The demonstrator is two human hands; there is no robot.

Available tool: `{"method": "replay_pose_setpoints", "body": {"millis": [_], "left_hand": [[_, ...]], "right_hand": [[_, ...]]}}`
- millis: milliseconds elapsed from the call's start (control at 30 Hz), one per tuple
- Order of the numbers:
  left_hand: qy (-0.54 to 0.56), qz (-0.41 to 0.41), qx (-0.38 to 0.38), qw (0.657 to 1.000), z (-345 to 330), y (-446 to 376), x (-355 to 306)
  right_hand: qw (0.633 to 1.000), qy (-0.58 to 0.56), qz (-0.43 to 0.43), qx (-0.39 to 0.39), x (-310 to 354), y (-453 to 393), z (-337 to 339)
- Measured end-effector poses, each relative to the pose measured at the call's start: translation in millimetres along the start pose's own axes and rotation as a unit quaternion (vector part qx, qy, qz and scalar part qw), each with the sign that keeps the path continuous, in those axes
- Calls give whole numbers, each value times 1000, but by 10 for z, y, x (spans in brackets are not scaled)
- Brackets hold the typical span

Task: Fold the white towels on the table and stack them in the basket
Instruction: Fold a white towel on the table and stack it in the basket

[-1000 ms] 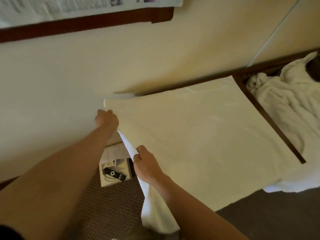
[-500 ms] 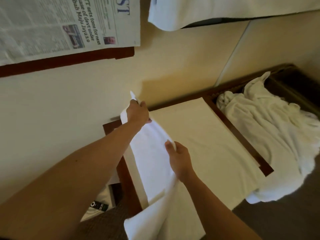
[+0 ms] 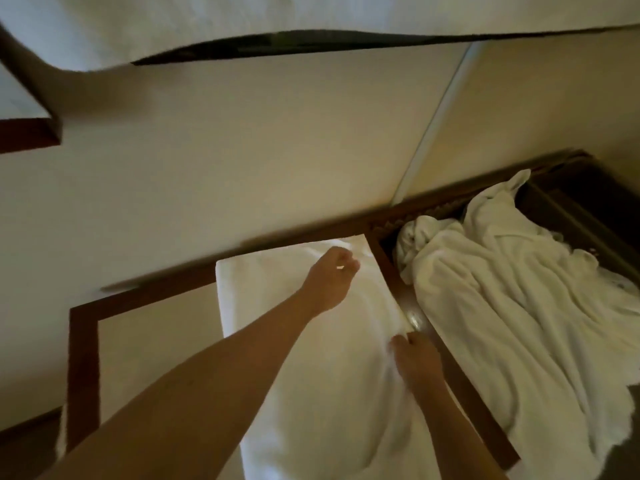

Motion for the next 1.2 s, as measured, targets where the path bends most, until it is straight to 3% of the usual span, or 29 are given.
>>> {"method": "replay_pose_setpoints", "body": {"millis": [100, 167, 233, 333, 500, 667, 733, 800, 867, 933, 1000, 1100, 1200], "left_hand": [[-142, -48, -101, 984, 522, 33, 413], [-263, -21, -182, 947, 1018, 97, 697], [-362, 50, -170, 915, 1328, 96, 963], [-446, 149, -82, 879, 1546, 73, 1266], [-418, 188, -88, 885, 1730, 17, 1461], [-364, 241, -111, 893, 1734, 12, 1551], [-362, 201, -172, 894, 1639, 46, 1376], [-384, 101, -234, 887, 1398, 137, 1105], [-442, 20, -202, 874, 977, 203, 1009], [-476, 24, -128, 870, 703, 227, 1169], [-485, 60, -114, 865, 718, 269, 1359], [-481, 125, -123, 859, 916, 331, 1588], [-445, 184, -145, 864, 1093, 431, 1702]], "right_hand": [[997, 68, 2, 43, 280, -378, -38], [994, 86, 49, 48, 631, -647, -136], [988, 109, 93, 58, 990, -880, -280], [984, 106, 132, 63, 1300, -1190, -490], [975, 105, 197, 14, 1324, -1295, -532], [956, 191, 222, -17, 1383, -1366, -604], [948, 190, 250, -46, 1506, -1334, -583], [910, 233, 328, -102, 1626, -1129, -582], [865, 305, 397, -33, 1598, -905, -843], [837, 369, 396, 88, 1392, -899, -1112], [844, 390, 349, 122, 1240, -1132, -1109], [883, 357, 286, 108, 1228, -1413, -953], [894, 343, 263, 114, 1302, -1410, -968]]}}
Point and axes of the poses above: each hand's wrist, its own y-axis away from the middle knuckle, its own z-axis out of the back of the hand, x = y × z, the point moved 9 cm from there along -y, towards the middle knuckle, and after that the axes turned 9 degrees about -y, right-handed, at the moved point
